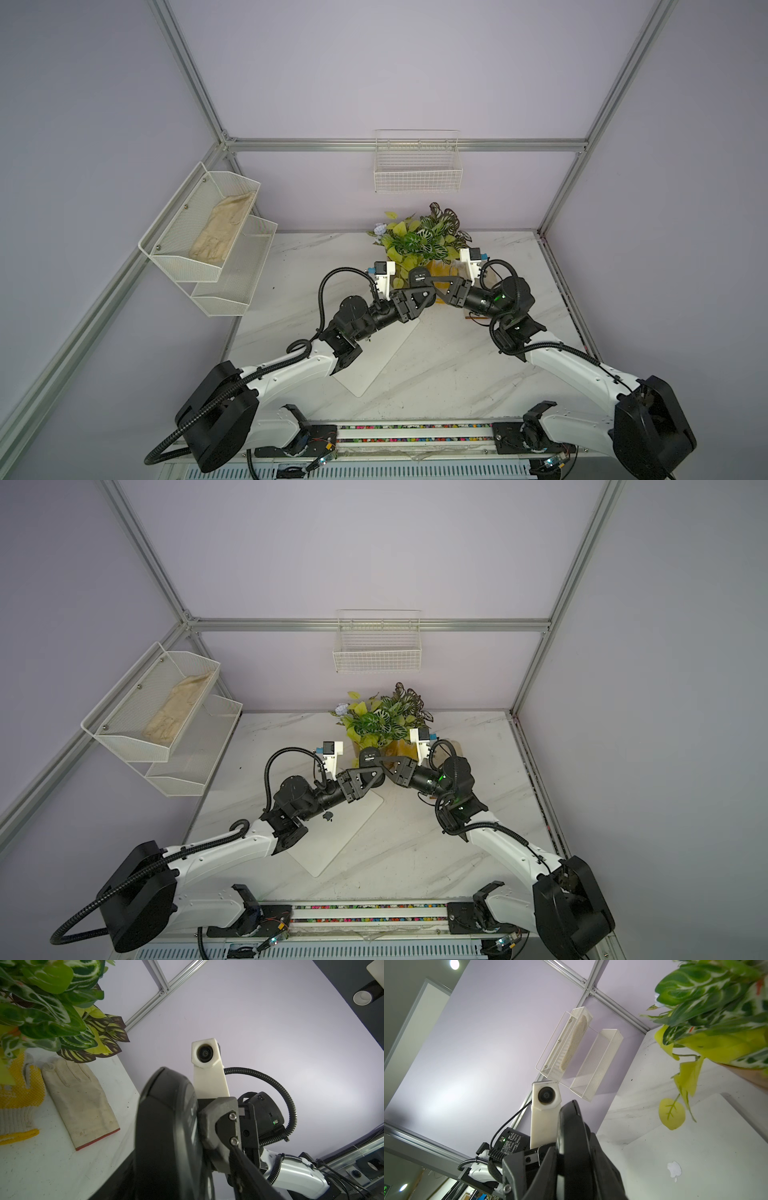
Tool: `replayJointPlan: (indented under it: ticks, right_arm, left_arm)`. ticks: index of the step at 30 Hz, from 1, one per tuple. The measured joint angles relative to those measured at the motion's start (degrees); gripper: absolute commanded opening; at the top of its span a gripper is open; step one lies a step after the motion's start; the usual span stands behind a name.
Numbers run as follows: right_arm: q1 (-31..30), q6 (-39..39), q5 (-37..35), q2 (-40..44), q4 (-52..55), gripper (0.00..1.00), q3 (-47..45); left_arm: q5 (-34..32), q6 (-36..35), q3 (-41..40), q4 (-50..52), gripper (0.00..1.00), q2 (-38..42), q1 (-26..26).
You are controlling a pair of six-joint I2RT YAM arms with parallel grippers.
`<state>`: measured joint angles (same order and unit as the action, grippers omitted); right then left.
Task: Insert the wireless mouse receiver into the laptop
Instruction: Pick up the mouse from the center of the board.
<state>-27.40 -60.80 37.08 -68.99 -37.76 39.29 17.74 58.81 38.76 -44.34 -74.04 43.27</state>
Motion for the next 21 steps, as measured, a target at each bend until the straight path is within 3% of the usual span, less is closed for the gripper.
replayJointPlan:
  ticks: [11, 18, 21]
  right_arm:
    - [0.7, 0.37, 0.39, 0.55, 1.6, 0.19, 0.02]
    - [4.17, 5.01, 4.17, 1.75, 11.41, 0.19, 4.42]
    - [4.9, 9.62, 6.1, 1.7, 18.75, 0.19, 8.7]
  left_arm:
    - [0.68, -3.67, 0.0, 1.6, 0.8, 0.5, -0.26]
    - [8.59, -12.83, 1.49, 17.38, 0.86, 4.79, -4.76]
    - [15.08, -17.62, 5.38, 25.77, 0.87, 4.92, -7.87]
